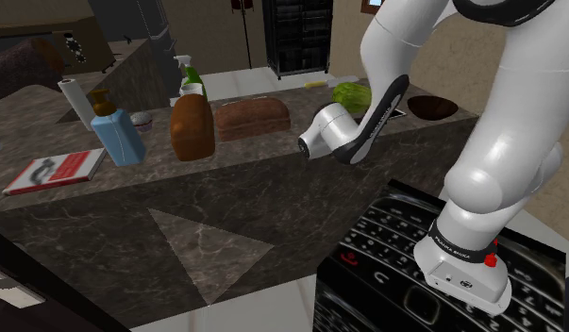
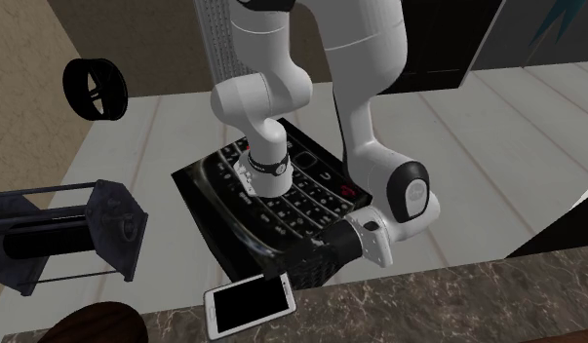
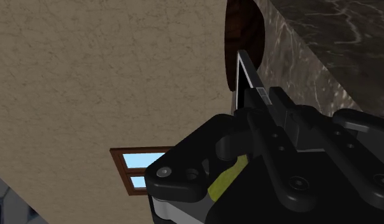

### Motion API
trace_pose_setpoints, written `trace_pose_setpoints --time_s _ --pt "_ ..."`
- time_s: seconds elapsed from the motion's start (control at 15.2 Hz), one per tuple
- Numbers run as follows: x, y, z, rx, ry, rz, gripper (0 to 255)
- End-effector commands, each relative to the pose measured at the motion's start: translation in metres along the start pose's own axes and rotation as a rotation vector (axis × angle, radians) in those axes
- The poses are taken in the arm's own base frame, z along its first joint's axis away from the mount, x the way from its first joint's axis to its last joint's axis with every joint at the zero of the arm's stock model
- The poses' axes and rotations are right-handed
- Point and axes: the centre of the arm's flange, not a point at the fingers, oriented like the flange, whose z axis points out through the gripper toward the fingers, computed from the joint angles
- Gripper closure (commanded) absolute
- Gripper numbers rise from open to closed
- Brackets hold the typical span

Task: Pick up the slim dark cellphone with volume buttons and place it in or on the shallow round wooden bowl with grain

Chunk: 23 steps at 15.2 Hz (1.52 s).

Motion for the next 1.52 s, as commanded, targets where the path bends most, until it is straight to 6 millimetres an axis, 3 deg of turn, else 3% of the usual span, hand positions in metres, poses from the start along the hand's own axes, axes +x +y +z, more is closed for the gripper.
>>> trace_pose_setpoints --time_s 0.0,0.59,1.45 --pt "-0.001 0.011 -0.001 0.0 0.0 0.0 255" --pt "-0.002 0.055 -0.003 0.0 0.0 0.0 255" --pt "-0.014 0.061 0.168 0.0 0.0 0.0 255"
